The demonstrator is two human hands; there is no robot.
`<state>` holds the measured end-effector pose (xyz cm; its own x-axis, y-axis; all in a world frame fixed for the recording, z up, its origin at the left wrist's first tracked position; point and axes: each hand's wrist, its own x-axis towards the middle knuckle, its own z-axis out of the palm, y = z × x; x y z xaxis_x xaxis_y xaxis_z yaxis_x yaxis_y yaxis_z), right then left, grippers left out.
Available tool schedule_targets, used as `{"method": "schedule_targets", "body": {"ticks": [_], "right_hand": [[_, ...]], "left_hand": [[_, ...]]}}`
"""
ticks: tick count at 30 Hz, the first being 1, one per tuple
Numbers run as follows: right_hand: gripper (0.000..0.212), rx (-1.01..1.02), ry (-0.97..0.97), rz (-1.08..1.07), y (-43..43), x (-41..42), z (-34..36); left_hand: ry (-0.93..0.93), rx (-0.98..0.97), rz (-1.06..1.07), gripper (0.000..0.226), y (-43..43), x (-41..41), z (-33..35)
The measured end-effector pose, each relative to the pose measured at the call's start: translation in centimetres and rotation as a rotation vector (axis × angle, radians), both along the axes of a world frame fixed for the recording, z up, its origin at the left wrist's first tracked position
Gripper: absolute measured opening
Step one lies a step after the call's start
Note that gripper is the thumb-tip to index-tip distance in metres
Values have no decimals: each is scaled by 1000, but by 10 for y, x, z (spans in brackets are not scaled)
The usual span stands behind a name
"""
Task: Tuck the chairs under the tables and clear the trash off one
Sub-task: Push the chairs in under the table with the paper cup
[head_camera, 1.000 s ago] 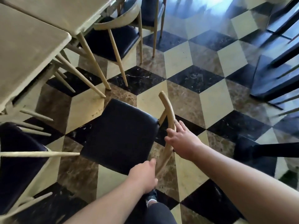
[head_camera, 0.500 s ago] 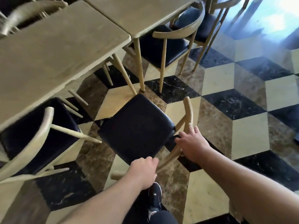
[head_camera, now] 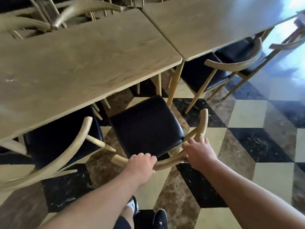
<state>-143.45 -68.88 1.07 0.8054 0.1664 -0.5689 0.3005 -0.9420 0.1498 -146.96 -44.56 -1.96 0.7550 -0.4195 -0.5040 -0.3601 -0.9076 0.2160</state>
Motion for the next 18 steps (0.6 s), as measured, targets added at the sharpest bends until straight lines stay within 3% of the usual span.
{"method": "schedule_targets", "body": {"ticks": [9,18], "right_hand": [[48,-12,-6,-5,45,99,15],[59,-62,25,111,42,172,7]], "left_hand": [[-62,-75,7,34,56,94,5],[-68,-41,64,39,44,145,-2]]}}
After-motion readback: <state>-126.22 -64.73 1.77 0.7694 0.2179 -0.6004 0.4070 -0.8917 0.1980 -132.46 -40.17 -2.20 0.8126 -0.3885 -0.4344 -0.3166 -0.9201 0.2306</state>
